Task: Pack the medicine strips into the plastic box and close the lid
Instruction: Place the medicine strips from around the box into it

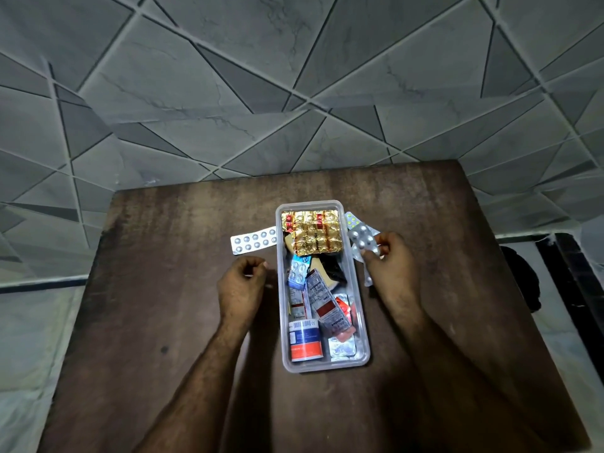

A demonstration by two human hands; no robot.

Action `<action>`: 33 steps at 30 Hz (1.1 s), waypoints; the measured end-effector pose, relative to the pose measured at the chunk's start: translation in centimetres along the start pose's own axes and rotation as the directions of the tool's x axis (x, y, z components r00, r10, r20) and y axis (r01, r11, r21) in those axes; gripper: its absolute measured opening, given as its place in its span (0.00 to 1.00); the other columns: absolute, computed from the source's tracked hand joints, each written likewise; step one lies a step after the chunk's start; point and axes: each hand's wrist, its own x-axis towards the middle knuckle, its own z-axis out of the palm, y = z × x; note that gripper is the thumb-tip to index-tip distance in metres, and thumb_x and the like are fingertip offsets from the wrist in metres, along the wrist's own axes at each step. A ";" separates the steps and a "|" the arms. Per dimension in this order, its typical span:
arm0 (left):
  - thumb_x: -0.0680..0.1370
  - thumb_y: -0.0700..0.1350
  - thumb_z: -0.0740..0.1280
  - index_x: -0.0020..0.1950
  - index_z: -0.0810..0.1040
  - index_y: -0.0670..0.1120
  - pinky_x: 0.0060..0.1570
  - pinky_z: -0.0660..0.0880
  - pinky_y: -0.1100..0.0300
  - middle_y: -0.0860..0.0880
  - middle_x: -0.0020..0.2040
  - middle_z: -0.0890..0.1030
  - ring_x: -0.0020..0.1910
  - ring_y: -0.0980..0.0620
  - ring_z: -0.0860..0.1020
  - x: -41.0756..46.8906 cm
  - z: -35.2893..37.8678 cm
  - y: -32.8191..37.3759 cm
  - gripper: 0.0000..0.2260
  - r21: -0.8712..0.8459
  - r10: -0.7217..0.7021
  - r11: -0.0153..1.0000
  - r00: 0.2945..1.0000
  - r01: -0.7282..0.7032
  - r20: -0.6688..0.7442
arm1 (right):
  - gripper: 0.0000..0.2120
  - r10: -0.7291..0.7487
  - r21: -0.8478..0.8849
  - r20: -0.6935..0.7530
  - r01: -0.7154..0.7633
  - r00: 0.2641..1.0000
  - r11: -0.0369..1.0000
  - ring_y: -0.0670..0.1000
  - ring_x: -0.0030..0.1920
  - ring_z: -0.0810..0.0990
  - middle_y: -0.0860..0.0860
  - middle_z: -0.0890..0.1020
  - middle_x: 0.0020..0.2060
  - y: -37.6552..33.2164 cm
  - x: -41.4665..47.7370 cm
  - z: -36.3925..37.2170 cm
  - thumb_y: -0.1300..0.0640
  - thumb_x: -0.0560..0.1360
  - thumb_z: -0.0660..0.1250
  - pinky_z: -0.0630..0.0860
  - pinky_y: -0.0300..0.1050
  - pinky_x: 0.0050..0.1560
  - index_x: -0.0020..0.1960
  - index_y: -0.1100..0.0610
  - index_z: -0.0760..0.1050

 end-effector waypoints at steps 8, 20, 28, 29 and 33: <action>0.75 0.45 0.71 0.52 0.82 0.44 0.48 0.71 0.63 0.47 0.49 0.84 0.50 0.48 0.81 3.7 -0.6 -2.4 0.09 0.276 -0.022 0.961 1.000 0.015 0.020 | 0.13 -0.386 -0.293 0.188 0.427 0.903 0.856 0.57 0.43 0.80 0.54 0.77 0.50 -3.1 -4.6 2.7 0.54 0.76 0.61 0.79 0.51 0.43 0.57 0.51 0.78; 0.74 0.42 0.69 0.56 0.81 0.44 0.56 0.72 0.56 0.41 0.54 0.80 0.54 0.42 0.78 5.7 -0.1 -2.9 0.12 0.492 0.136 0.854 0.985 -0.171 0.106 | 0.18 -0.549 -0.530 0.302 0.616 0.779 0.583 0.56 0.39 0.82 0.55 0.80 0.45 -1.1 -6.4 6.5 0.49 0.71 0.68 0.79 0.46 0.36 0.56 0.60 0.78; 0.73 0.48 0.69 0.71 0.69 0.49 0.65 0.69 0.44 0.42 0.74 0.66 0.69 0.37 0.67 9.2 0.1 -2.2 0.27 0.655 0.110 0.720 0.970 -0.228 0.217 | 0.13 -0.265 -0.122 0.106 0.277 0.958 0.953 0.54 0.47 0.81 0.52 0.80 0.49 -0.7 -1.8 3.3 0.48 0.76 0.63 0.78 0.49 0.49 0.56 0.51 0.79; 0.74 0.49 0.69 0.72 0.68 0.49 0.65 0.69 0.43 0.42 0.75 0.64 0.70 0.37 0.66 9.4 0.2 -2.3 0.27 0.675 0.092 0.700 0.967 -0.233 0.239 | 0.12 -0.219 -0.105 0.057 0.224 0.974 0.969 0.54 0.46 0.81 0.53 0.80 0.49 -0.4 -1.0 2.9 0.50 0.76 0.64 0.78 0.48 0.50 0.56 0.52 0.80; 0.75 0.49 0.65 0.70 0.70 0.48 0.63 0.71 0.42 0.43 0.71 0.70 0.66 0.37 0.70 10.0 0.4 -2.9 0.23 0.695 0.055 0.684 0.966 -0.220 0.251 | 0.13 -0.042 -0.149 -0.040 0.036 0.998 0.988 0.58 0.55 0.79 0.57 0.81 0.53 1.7 2.0 2.0 0.55 0.74 0.67 0.73 0.47 0.57 0.58 0.57 0.79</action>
